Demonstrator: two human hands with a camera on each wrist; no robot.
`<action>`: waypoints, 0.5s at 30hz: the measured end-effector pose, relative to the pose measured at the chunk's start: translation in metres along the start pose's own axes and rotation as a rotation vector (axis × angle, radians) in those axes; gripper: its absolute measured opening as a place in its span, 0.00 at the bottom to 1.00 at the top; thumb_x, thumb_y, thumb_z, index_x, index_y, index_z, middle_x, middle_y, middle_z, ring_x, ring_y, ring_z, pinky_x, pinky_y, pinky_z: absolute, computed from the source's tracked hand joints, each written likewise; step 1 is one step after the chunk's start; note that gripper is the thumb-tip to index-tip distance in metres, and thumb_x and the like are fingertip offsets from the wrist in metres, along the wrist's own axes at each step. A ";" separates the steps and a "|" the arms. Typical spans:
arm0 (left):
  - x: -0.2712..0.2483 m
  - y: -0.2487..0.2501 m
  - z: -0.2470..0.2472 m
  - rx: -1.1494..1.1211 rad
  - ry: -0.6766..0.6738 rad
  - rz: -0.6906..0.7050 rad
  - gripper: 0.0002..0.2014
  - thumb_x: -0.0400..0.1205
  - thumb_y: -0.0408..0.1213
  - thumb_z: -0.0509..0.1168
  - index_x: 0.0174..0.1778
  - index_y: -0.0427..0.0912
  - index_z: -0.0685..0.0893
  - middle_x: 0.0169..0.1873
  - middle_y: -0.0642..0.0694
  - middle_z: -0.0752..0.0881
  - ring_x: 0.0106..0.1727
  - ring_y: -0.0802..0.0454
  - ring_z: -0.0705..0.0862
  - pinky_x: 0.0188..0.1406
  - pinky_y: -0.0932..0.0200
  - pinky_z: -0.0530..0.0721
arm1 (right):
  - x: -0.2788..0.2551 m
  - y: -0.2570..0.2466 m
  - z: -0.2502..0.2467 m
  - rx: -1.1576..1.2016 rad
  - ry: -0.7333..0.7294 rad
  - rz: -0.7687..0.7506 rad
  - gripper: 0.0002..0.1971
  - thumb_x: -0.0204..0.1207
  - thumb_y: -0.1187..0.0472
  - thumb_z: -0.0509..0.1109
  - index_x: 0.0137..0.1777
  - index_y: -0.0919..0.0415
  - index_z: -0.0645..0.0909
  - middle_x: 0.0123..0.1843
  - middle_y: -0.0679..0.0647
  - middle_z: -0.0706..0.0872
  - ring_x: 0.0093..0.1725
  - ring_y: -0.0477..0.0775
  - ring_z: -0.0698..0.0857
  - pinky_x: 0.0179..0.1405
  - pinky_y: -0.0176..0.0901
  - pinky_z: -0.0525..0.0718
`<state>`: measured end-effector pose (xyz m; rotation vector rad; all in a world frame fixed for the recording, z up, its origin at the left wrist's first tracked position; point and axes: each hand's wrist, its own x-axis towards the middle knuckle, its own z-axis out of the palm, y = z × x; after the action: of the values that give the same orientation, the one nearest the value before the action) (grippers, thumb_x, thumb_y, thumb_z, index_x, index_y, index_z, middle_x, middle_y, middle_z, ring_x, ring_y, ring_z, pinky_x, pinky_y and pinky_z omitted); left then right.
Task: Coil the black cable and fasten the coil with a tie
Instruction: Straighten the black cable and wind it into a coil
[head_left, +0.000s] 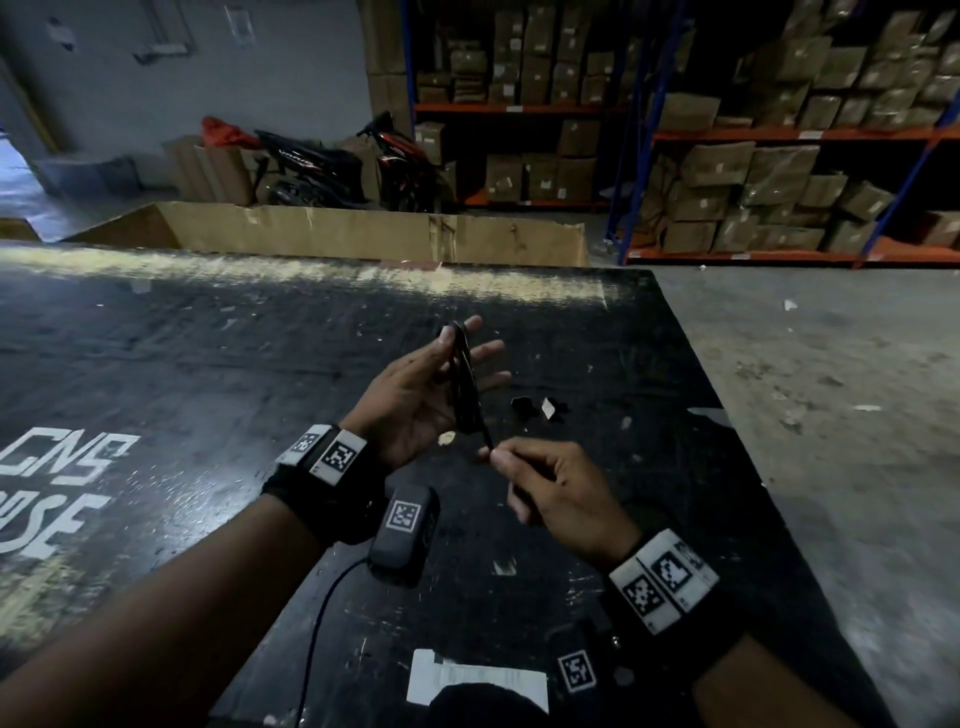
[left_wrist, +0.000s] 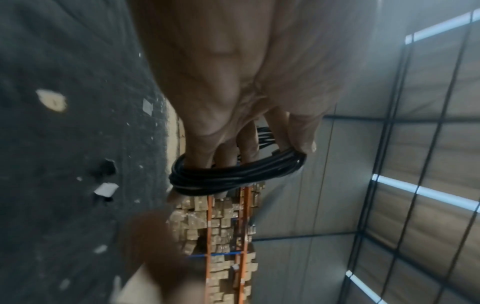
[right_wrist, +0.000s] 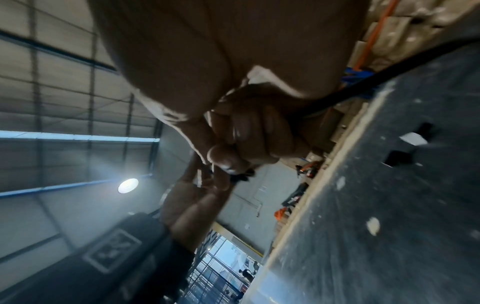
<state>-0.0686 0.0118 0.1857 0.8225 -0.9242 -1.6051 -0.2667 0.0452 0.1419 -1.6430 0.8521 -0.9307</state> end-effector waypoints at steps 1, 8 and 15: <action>0.001 0.003 0.001 -0.025 -0.020 0.010 0.21 0.88 0.51 0.59 0.76 0.54 0.82 0.78 0.41 0.84 0.77 0.35 0.83 0.67 0.24 0.82 | 0.000 0.010 0.001 0.046 -0.004 0.051 0.13 0.86 0.63 0.65 0.56 0.67 0.90 0.20 0.52 0.74 0.17 0.39 0.71 0.21 0.28 0.69; -0.004 0.014 0.011 -0.149 -0.185 0.018 0.20 0.87 0.51 0.59 0.74 0.54 0.83 0.81 0.39 0.80 0.79 0.33 0.80 0.66 0.17 0.80 | 0.004 0.050 -0.006 0.077 -0.097 0.205 0.18 0.87 0.57 0.61 0.59 0.69 0.89 0.23 0.49 0.72 0.18 0.39 0.69 0.18 0.30 0.64; -0.025 0.012 0.009 -0.140 -0.398 -0.072 0.20 0.87 0.49 0.62 0.75 0.49 0.83 0.82 0.35 0.77 0.83 0.25 0.73 0.74 0.11 0.66 | 0.034 0.042 -0.040 -0.197 -0.121 0.156 0.17 0.84 0.56 0.68 0.42 0.69 0.88 0.19 0.38 0.80 0.21 0.35 0.75 0.27 0.26 0.71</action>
<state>-0.0660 0.0361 0.2016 0.4489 -1.0519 -1.9140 -0.2910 -0.0109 0.1144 -1.7534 0.9982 -0.6496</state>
